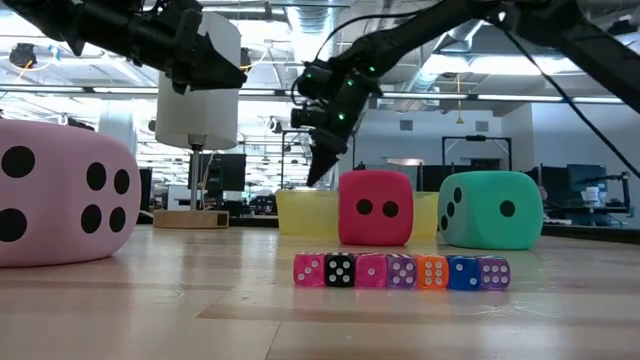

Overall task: Pick & Place Dice
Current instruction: Adjust the big purple dice in the yellow bin

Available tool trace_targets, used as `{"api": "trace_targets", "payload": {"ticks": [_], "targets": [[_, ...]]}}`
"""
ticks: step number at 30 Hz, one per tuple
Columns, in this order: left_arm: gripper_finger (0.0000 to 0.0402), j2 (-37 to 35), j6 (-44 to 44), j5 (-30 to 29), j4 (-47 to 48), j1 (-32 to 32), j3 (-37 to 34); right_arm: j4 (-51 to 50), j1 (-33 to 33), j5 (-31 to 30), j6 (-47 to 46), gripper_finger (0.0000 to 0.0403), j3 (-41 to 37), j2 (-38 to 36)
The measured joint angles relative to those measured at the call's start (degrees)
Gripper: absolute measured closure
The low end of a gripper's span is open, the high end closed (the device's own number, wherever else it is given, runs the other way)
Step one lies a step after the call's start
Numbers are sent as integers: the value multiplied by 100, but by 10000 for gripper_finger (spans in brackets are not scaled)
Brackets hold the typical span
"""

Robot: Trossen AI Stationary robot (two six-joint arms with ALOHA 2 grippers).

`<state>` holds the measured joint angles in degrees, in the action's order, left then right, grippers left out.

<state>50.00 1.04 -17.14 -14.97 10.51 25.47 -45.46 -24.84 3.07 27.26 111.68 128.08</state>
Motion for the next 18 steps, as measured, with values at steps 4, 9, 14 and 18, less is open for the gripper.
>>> {"api": "trace_targets", "payload": {"ticks": [4,9,14,18], "targets": [[270,0,0,1,2,-1,0,-778,1,1,148,403,803,370],[270,0,0,1,54,0,0,-1262,-9,2,155,403,1024,629],[270,0,1,1,81,1,0,-1294,-17,-24,180,403,920,628],[270,0,2,2,84,1,0,-1345,-66,-128,168,403,922,589]]}}
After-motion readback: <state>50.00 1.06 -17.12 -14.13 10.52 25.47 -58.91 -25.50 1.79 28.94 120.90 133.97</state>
